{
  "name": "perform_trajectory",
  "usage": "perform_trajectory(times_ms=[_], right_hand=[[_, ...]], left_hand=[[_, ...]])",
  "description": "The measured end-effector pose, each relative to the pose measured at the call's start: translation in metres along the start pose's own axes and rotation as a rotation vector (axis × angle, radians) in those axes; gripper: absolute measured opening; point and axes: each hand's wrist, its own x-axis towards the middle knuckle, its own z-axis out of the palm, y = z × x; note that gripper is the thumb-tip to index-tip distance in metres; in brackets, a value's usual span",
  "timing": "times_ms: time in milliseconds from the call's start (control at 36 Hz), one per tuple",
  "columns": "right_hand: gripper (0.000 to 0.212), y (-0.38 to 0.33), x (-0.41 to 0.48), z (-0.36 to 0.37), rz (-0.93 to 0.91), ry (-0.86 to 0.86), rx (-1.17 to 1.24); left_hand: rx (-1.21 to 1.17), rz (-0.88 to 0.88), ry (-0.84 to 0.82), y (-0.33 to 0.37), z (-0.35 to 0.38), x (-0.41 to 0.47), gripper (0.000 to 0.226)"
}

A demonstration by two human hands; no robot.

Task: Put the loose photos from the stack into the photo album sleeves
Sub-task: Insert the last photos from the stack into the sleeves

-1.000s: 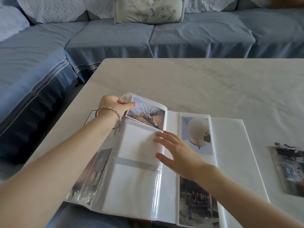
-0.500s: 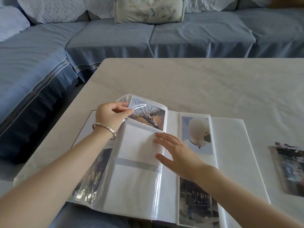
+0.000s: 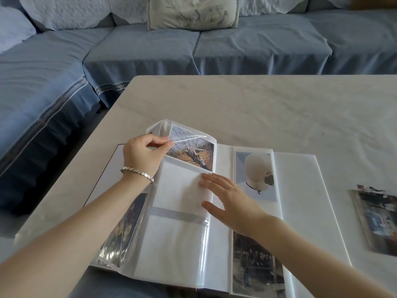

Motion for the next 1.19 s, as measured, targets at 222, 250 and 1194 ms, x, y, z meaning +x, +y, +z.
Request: perform_trajectory(times_ms=[222, 250, 1194], right_hand=[[0.053, 0.0, 0.0, -0.001, 0.007, -0.006, -0.006], [0.053, -0.001, 0.0, -0.001, 0.009, -0.006, -0.006], [0.037, 0.059, -0.067, -0.028, 0.155, 0.007, 0.009]], left_hand=[[-0.015, -0.047, -0.012, 0.004, 0.002, 0.001, 0.013], [-0.005, -0.044, -0.018, 0.003, 0.002, 0.002, 0.014], [0.851, -0.092, -0.825, 0.018, 0.043, -0.037, 0.063]])
